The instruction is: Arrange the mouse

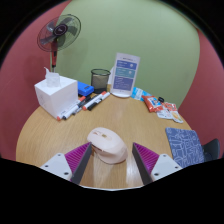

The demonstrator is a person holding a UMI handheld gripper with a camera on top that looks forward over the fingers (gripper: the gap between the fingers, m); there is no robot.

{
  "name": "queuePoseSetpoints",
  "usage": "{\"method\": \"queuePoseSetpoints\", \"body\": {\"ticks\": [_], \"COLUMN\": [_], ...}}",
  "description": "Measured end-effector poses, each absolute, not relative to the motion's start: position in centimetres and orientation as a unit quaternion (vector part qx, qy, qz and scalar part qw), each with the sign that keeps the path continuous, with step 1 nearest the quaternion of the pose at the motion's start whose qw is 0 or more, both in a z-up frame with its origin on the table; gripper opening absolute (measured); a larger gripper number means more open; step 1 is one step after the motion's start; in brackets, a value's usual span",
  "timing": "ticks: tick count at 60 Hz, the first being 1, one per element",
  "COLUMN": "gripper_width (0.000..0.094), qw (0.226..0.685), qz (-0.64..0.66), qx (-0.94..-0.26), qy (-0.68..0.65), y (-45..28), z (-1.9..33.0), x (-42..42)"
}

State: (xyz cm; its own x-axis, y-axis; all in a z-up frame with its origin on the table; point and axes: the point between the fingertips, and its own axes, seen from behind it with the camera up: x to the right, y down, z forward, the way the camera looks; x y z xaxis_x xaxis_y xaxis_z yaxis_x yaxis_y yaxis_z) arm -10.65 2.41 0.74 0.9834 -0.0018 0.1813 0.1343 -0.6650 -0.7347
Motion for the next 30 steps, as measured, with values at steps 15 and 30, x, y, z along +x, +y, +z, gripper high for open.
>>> {"method": "queuePoseSetpoints", "body": {"ticks": [15, 30], "gripper_width": [0.083, 0.0542], "qw": [0.41, 0.414], "qz": [-0.089, -0.028], "qx": [-0.907, -0.91], "qy": [-0.039, 0.02], "y": [7.6, 8.7], "z": [0.0, -1.3], "x": [-7.8, -8.0]}}
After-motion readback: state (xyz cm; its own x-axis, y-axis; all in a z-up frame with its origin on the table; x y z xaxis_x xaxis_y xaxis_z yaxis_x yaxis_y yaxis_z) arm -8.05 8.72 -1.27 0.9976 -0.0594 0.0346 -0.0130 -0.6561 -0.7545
